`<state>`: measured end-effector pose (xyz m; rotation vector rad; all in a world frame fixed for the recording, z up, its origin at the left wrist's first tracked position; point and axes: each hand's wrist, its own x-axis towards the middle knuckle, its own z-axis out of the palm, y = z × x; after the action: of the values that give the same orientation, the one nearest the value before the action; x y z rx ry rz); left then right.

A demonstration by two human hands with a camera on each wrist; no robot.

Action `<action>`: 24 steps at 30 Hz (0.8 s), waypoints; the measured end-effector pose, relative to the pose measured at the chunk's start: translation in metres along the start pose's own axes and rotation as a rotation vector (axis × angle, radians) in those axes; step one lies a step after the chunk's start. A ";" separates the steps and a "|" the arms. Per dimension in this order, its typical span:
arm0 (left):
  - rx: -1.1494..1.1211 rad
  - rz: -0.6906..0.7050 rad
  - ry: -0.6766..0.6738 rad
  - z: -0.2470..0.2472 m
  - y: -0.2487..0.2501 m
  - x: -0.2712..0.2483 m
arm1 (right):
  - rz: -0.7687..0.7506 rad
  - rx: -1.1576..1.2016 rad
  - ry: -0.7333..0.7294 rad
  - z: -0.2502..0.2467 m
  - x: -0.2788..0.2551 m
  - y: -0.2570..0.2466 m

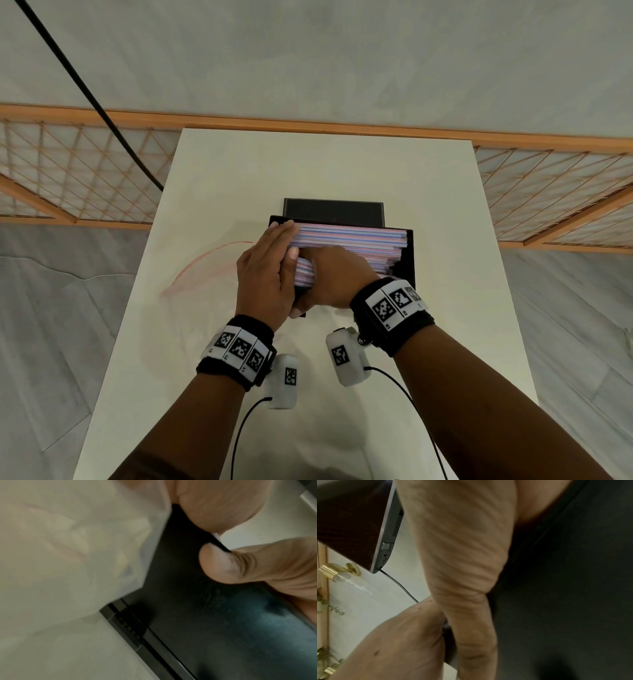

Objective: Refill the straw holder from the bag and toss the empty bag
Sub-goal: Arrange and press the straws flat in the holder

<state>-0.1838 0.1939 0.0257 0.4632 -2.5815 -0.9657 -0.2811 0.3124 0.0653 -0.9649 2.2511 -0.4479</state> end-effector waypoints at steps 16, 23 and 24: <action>-0.050 0.019 0.007 0.002 -0.003 0.000 | 0.003 0.020 -0.087 -0.009 0.007 0.005; -0.041 0.031 -0.031 0.001 -0.006 -0.002 | -0.010 0.081 -0.196 -0.015 0.007 0.004; -0.041 0.030 -0.033 0.000 -0.006 -0.002 | -0.009 0.088 -0.220 -0.018 0.008 0.004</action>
<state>-0.1811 0.1905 0.0213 0.3996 -2.5849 -1.0224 -0.2989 0.3104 0.0732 -0.9320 2.0137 -0.4195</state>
